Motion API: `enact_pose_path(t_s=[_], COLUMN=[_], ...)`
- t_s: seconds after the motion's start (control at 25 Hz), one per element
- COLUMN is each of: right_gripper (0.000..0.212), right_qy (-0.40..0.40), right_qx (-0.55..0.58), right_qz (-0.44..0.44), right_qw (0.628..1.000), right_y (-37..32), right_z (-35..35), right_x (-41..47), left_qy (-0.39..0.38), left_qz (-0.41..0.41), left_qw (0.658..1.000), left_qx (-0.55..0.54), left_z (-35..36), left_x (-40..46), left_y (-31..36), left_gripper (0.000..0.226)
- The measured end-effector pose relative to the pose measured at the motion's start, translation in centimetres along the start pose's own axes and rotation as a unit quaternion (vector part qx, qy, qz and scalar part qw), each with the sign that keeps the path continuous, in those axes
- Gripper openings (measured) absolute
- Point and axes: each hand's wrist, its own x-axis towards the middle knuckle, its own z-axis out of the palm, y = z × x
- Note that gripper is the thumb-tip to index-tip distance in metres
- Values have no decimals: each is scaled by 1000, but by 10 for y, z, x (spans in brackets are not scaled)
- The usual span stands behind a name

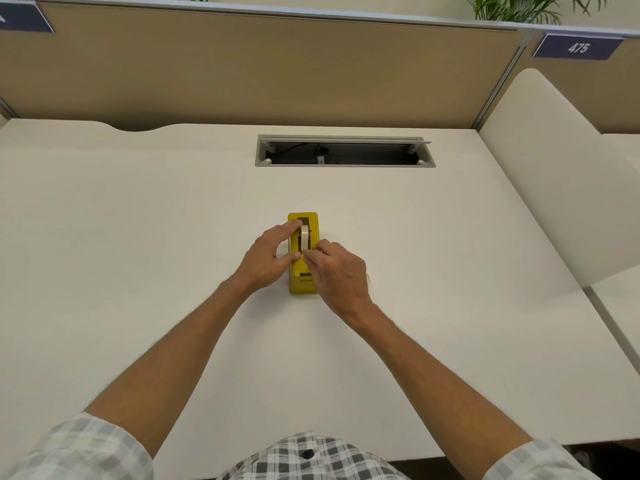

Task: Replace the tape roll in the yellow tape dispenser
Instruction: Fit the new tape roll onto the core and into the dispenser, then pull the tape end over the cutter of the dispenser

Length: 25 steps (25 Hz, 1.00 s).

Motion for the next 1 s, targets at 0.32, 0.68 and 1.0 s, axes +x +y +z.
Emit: enact_pose_path(t_s=[0.32,0.68,1.0], right_gripper=[10,12,6], right_qy=[-10,-14,-13], right_qx=[-4,-11,12], right_qz=[1,3,10], right_qw=[1000,1000,1000], right_y=[-2,-2,-3], right_z=[-2,-5,-1], right_x=[-9,-26,-40], left_qy=[-1,2,5], left_qz=[-16,-13,4], left_qw=[1000,1000,1000], left_qx=[12,-4,-24], left_z=[-1,2,1], left_x=[0,-3,-5], left_y=[2,3,0], left_gripper=[64,63,66])
